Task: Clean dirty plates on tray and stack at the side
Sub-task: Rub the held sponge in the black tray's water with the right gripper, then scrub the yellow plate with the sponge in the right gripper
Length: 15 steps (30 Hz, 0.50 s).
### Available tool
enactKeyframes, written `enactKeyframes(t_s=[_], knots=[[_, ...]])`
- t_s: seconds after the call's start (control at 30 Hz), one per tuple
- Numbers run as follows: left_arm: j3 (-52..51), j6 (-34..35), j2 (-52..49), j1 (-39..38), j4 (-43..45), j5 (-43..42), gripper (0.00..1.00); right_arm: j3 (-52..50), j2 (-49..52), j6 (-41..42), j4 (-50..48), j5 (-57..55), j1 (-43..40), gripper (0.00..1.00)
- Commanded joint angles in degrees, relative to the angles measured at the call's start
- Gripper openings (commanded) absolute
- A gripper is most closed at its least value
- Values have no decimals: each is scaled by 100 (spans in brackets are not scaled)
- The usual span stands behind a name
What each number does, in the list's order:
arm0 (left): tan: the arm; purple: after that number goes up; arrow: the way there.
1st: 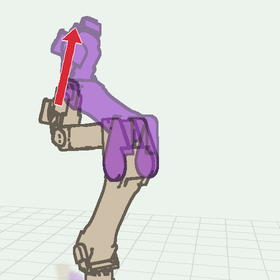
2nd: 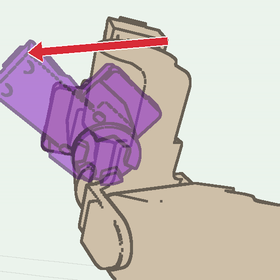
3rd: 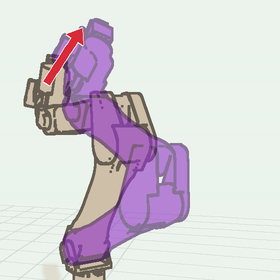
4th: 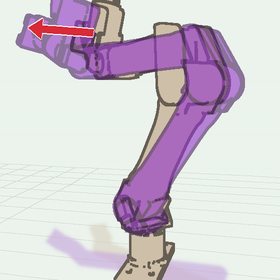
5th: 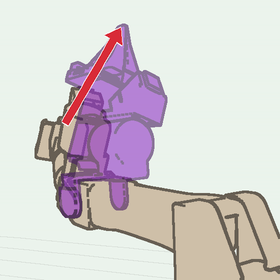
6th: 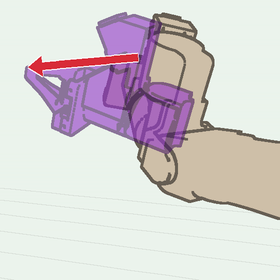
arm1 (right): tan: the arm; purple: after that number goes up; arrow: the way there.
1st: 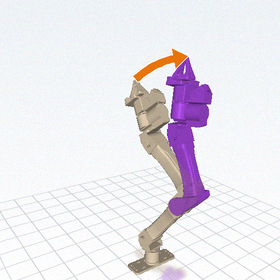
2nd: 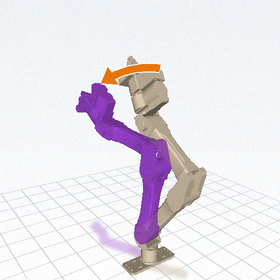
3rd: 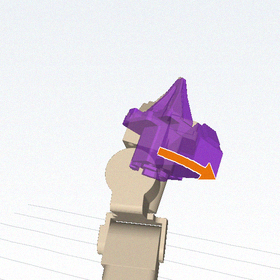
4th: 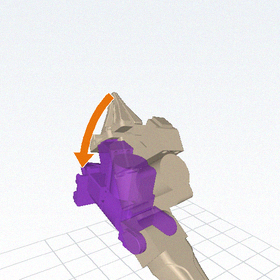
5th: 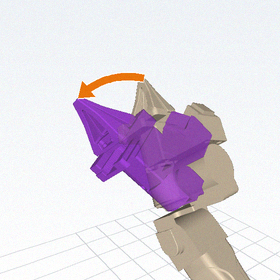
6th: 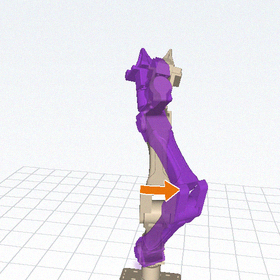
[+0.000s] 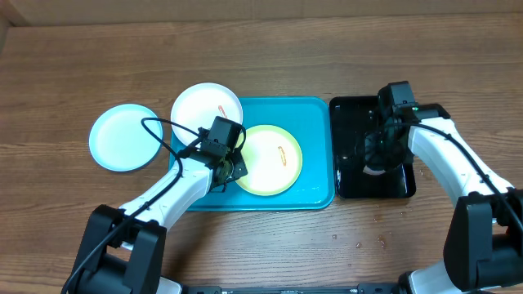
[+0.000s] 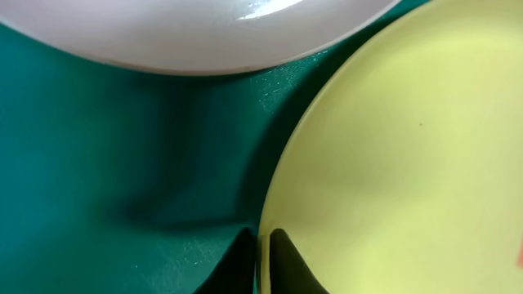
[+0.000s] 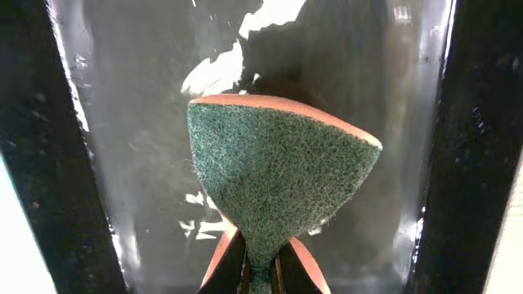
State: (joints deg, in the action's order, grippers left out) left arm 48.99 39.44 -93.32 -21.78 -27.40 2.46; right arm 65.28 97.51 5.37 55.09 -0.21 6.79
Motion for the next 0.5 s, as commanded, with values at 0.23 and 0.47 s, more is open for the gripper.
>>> enactKeyframes(t_s=[0.23, 0.47], knots=[[-2, -92, -256, 0, 57, -120, 4, 498, -11, 15, 269, 26, 2, 4], [-2, -92, -256, 0, 160, -439, 4, 452, -9, 42, 695, 26, 2, 4]])
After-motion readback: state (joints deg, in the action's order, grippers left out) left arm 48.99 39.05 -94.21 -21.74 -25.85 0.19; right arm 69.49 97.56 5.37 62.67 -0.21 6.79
